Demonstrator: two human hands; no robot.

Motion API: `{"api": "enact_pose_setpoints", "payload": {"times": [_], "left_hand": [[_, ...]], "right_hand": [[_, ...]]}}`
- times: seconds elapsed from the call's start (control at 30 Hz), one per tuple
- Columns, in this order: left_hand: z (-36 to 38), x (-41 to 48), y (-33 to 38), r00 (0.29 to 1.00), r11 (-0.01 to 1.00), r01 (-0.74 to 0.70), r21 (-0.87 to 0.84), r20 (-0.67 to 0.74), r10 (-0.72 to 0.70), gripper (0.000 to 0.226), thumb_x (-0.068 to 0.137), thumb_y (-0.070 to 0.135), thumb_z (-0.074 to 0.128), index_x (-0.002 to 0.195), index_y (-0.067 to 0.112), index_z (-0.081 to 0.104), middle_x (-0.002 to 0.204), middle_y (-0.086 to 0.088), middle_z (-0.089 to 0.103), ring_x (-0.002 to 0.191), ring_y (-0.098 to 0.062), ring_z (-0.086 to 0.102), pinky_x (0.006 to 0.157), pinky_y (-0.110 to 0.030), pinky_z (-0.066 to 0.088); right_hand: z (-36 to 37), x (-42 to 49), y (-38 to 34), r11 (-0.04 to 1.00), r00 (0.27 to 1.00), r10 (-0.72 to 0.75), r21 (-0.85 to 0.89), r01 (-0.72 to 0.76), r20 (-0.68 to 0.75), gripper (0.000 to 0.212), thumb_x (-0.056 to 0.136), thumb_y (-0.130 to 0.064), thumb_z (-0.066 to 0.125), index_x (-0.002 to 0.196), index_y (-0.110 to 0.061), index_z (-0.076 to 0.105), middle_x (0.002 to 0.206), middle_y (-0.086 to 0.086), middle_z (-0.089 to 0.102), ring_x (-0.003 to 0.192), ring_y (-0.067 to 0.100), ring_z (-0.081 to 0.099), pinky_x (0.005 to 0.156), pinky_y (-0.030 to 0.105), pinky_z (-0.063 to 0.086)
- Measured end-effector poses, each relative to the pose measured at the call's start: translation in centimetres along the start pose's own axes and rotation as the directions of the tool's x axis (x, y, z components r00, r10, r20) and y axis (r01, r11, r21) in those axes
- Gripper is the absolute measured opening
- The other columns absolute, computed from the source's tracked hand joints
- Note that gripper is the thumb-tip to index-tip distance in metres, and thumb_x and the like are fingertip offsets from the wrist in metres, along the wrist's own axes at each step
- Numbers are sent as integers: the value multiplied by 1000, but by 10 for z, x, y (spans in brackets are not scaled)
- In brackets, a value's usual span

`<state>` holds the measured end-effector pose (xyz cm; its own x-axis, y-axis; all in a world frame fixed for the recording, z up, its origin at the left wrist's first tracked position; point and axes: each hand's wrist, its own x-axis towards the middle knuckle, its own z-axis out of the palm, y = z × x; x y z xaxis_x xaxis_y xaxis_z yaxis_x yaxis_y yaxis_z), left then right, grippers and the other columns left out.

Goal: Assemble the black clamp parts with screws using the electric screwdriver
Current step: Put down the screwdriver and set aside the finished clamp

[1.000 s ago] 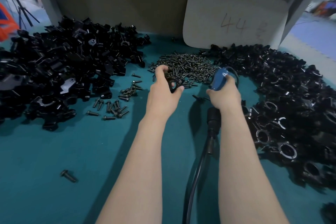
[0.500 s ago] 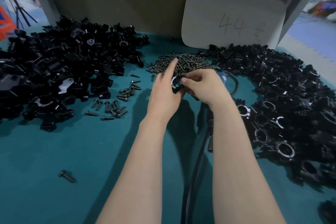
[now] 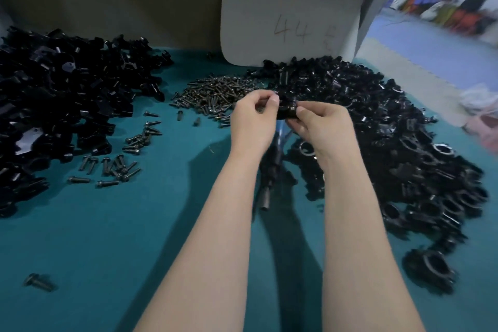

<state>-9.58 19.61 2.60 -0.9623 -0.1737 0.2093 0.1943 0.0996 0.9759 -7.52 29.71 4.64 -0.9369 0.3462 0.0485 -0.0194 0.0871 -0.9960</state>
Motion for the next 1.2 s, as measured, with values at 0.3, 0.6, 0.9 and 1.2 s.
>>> {"api": "enact_pose_setpoints", "payload": {"times": [0.3, 0.6, 0.9, 1.2], "left_hand": [[111, -49, 14, 947, 897, -111, 428, 319, -36, 18, 97, 21, 52, 108, 14, 64, 105, -6, 68, 99, -24, 58, 80, -32, 45], [108, -46, 9, 954, 788, -157, 596, 298, -35, 24, 97, 21, 50, 117, 20, 63, 129, -7, 49, 121, -29, 42, 105, -40, 35], [21, -9, 22, 980, 976, 130, -177, -128, -154, 14, 95, 9, 51, 90, 17, 61, 81, 7, 60, 78, -8, 56, 73, -19, 44], [-128, 20, -9, 742, 853, 86, -515, -538, -400, 16, 97, 6, 44, 96, 15, 57, 87, 3, 61, 77, -6, 58, 76, -22, 45]], "right_hand": [[-97, -12, 9, 892, 917, -96, -441, -93, -387, 26, 88, -5, 48, 110, -16, 59, 94, -5, 60, 95, 23, 63, 89, 40, 52], [-82, -13, 14, 830, 904, -247, -558, 12, -348, 25, 92, -9, 49, 114, -18, 59, 120, 1, 55, 84, 5, 42, 67, 4, 27], [7, -9, -1, 899, 959, -275, -373, 229, -74, 13, 92, -13, 53, 98, -20, 61, 84, -17, 54, 82, -1, 51, 67, 2, 38], [174, -22, 10, 852, 877, -176, -378, 363, 447, 23, 92, -10, 50, 107, -17, 66, 105, 2, 67, 90, 14, 57, 75, 20, 39]]}}
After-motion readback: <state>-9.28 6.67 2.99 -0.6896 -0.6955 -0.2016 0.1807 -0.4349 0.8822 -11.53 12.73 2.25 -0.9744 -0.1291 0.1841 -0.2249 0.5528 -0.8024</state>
